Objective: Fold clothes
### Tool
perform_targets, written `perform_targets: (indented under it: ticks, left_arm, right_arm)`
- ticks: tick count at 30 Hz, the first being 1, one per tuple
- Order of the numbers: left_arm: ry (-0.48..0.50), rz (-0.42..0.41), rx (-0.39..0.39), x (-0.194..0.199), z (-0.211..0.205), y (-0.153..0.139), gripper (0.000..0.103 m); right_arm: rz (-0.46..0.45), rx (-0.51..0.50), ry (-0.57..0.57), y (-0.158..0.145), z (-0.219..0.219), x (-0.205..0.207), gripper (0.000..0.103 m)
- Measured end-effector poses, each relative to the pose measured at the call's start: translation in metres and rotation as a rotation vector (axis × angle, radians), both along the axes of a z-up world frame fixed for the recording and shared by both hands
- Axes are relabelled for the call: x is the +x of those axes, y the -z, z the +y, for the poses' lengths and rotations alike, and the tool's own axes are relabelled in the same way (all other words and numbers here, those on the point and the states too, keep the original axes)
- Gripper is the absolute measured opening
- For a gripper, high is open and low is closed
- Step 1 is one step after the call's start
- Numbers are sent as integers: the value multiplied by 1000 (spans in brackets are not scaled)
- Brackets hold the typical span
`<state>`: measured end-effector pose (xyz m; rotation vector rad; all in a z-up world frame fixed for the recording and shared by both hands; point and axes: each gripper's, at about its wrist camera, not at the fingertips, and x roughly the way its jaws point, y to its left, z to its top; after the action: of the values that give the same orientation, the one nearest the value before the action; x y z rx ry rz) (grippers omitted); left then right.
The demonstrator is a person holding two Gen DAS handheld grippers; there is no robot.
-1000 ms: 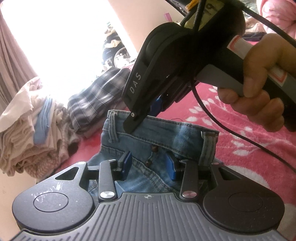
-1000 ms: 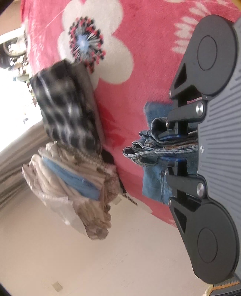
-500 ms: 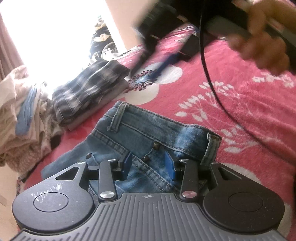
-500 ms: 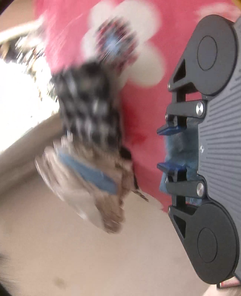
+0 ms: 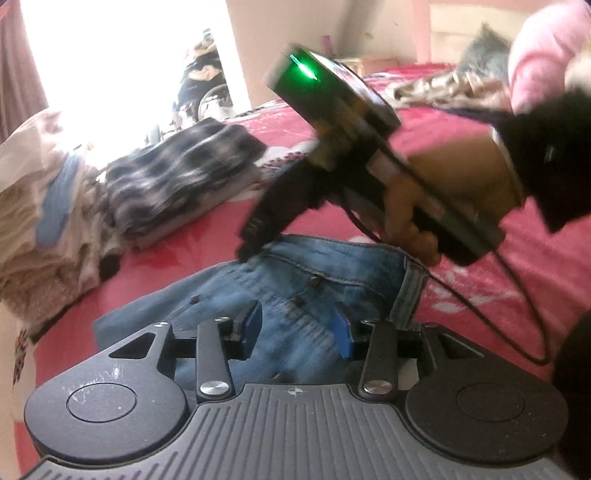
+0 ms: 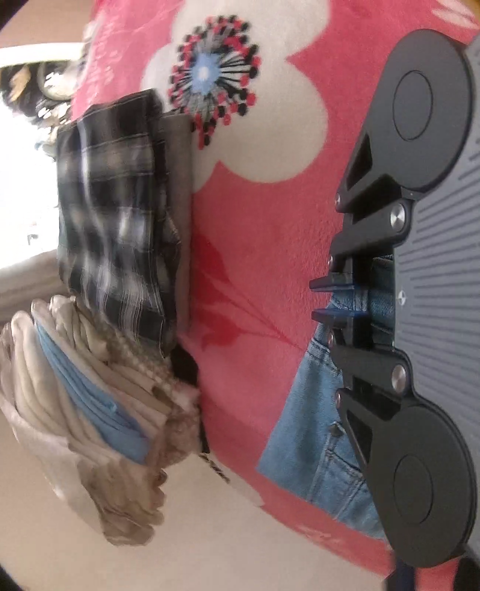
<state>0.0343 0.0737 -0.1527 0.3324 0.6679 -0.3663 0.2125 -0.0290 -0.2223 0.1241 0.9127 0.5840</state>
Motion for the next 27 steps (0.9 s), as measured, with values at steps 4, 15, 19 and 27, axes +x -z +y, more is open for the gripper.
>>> perform_targets:
  ticks: [4,15,19,27]
  left_arm:
    - [-144,94,-12,3,34,-9,42]
    - [-150,219,0,-4,53,30,41]
    - [-125,215,-1,-7,57,32,41]
    - [-84,248,6,-3,58,31,41]
  right_arm:
    - [10,-9,6,-2,3,2,7]
    - [-49,-52,-197,-93,7,-35,12]
    - [21,-210,-282,-67,13,-78,11]
    - [58,-171,-137,-56,0,-89,11]
